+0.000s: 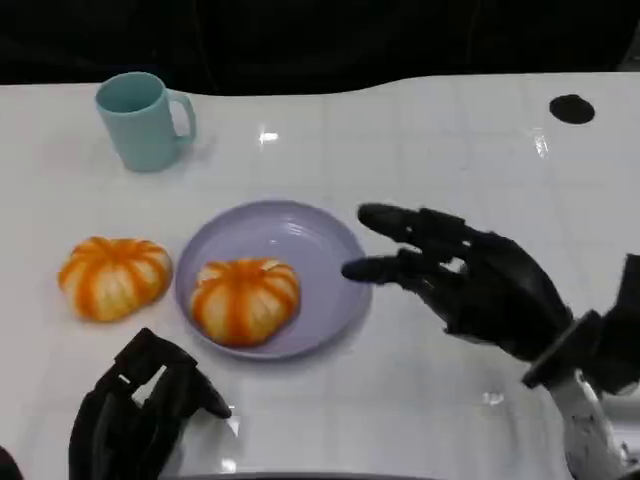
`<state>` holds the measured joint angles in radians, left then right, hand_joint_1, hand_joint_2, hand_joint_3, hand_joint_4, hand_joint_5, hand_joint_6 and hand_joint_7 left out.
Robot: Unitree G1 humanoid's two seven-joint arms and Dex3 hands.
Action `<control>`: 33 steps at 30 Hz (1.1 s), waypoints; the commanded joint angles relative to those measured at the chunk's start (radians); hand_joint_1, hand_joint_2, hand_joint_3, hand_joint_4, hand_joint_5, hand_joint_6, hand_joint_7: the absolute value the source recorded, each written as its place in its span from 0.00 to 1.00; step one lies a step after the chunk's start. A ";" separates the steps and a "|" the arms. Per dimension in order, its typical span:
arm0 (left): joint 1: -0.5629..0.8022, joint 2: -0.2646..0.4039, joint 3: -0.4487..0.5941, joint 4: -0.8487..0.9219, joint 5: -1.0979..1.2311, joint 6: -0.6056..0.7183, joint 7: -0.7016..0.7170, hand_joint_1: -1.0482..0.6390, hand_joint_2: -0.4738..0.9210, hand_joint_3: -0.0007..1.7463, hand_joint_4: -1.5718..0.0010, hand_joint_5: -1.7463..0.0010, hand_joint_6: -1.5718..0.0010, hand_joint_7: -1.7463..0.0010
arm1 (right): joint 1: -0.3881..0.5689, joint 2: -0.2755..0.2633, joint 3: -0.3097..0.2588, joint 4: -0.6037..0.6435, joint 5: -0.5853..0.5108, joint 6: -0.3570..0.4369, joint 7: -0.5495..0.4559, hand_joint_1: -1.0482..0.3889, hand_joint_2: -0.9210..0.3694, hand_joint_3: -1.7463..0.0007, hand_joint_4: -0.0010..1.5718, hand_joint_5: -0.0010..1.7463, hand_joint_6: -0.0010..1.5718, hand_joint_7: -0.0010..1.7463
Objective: Grasp the bread from the table and place it into the plate.
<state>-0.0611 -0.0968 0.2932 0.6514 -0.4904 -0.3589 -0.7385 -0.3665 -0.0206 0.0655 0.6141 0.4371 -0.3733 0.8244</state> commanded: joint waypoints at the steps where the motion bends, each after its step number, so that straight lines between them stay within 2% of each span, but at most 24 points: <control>1: 0.005 0.009 -0.001 -0.015 0.003 -0.010 0.008 0.28 1.00 0.15 0.60 0.00 0.67 0.13 | 0.085 -0.047 -0.071 -0.077 0.076 0.122 0.074 0.31 0.00 0.76 0.34 0.58 0.52 0.11; 2: 0.007 0.009 -0.001 -0.018 0.003 -0.010 0.009 0.28 1.00 0.15 0.60 0.00 0.67 0.13 | 0.106 -0.058 -0.081 -0.098 0.079 0.148 0.076 0.31 0.00 0.76 0.33 0.62 0.53 0.13; 3: 0.008 0.008 -0.001 -0.019 0.003 -0.009 0.009 0.28 1.00 0.15 0.60 0.00 0.67 0.14 | 0.119 -0.063 -0.090 -0.115 0.079 0.168 0.076 0.31 0.00 0.76 0.29 0.69 0.49 0.23; 6: 0.014 0.011 -0.002 -0.030 0.002 0.003 0.012 0.27 1.00 0.14 0.60 0.00 0.67 0.14 | 0.162 -0.080 -0.123 -0.160 0.110 0.264 0.079 0.29 0.00 0.78 0.28 0.79 0.36 0.52; 8: 0.016 0.011 -0.002 -0.032 0.002 0.004 0.013 0.27 1.00 0.13 0.60 0.00 0.66 0.14 | 0.175 -0.083 -0.137 -0.178 0.121 0.307 0.082 0.29 0.00 0.78 0.28 0.82 0.34 0.60; 9: 0.020 0.012 -0.004 -0.039 0.004 0.008 0.016 0.27 1.00 0.13 0.60 0.00 0.66 0.14 | 0.187 -0.092 -0.152 -0.184 0.147 0.365 0.086 0.29 0.00 0.78 0.28 0.82 0.33 0.61; 10: 0.024 0.014 -0.005 -0.045 0.005 0.014 0.019 0.27 1.00 0.13 0.60 0.00 0.67 0.13 | 0.196 -0.098 -0.165 -0.187 0.164 0.406 0.093 0.32 0.00 0.78 0.31 0.91 0.33 0.69; 13: 0.028 0.014 -0.004 -0.052 0.001 0.019 0.016 0.27 1.00 0.13 0.60 0.00 0.67 0.13 | 0.213 -0.113 -0.196 -0.176 0.191 0.476 0.124 0.34 0.00 0.74 0.35 0.99 0.32 0.82; 18: 0.032 0.014 -0.005 -0.061 0.003 0.021 0.022 0.27 1.00 0.13 0.60 0.00 0.69 0.11 | 0.222 -0.109 -0.243 -0.163 0.223 0.576 0.121 0.36 0.00 0.73 0.41 1.00 0.33 0.92; 21: 0.034 0.013 -0.001 -0.060 -0.003 0.019 0.017 0.28 1.00 0.14 0.61 0.00 0.69 0.11 | 0.228 -0.102 -0.257 -0.176 0.223 0.611 0.099 0.35 0.00 0.78 0.48 1.00 0.37 0.97; 25: 0.036 0.021 0.001 -0.057 0.002 0.009 0.013 0.28 1.00 0.14 0.61 0.00 0.69 0.11 | 0.239 -0.088 -0.265 -0.189 0.213 0.627 0.087 0.35 0.00 0.82 0.53 1.00 0.41 1.00; 33: 0.021 0.033 0.012 -0.038 -0.010 0.009 -0.007 0.28 1.00 0.14 0.59 0.00 0.68 0.10 | 0.239 -0.073 -0.255 -0.211 0.191 0.631 0.062 0.35 0.00 0.81 0.55 1.00 0.41 1.00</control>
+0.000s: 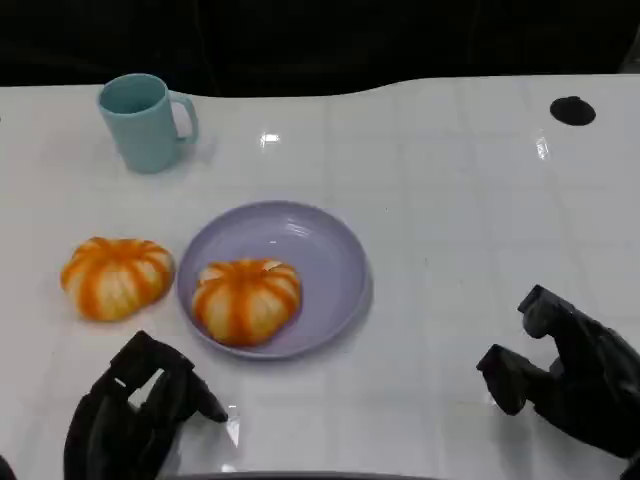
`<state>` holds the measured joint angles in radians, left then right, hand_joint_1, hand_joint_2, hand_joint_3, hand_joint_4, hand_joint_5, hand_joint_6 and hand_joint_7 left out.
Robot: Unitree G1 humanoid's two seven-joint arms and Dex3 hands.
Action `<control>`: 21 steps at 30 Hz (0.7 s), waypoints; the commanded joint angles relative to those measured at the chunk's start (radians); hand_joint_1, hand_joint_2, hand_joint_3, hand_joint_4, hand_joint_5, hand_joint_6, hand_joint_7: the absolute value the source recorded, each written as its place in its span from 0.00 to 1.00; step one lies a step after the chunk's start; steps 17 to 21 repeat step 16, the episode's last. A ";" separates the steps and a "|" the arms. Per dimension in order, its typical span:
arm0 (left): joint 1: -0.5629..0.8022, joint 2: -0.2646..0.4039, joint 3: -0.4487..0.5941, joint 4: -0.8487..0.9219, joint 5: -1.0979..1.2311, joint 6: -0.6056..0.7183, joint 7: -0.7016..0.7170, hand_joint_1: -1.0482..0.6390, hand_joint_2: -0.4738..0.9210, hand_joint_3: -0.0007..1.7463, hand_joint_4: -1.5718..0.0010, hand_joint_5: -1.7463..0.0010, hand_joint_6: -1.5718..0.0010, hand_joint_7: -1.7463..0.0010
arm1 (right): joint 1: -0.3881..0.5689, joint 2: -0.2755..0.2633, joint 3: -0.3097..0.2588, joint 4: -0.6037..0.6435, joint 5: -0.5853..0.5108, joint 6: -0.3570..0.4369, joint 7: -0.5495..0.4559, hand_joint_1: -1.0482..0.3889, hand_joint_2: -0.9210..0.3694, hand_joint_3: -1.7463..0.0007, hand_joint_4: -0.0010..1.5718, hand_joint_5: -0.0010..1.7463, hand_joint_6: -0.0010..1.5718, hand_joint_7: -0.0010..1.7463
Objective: Grasp the bread from the table and place it into the plate.
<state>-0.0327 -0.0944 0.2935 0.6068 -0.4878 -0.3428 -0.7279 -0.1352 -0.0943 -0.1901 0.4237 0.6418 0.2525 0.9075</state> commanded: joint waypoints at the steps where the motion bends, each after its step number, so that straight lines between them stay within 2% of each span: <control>1: -0.011 0.034 0.014 0.011 -0.016 -0.004 -0.022 0.28 1.00 0.14 0.59 0.00 0.68 0.11 | 0.007 0.003 0.001 -0.019 -0.018 0.002 -0.025 0.35 0.00 0.81 0.55 1.00 0.41 1.00; 21: -0.040 0.052 0.029 0.066 -0.023 -0.023 -0.047 0.27 1.00 0.14 0.59 0.00 0.68 0.11 | 0.001 0.028 0.003 -0.004 -0.055 -0.037 -0.036 0.36 0.00 0.79 0.54 1.00 0.41 1.00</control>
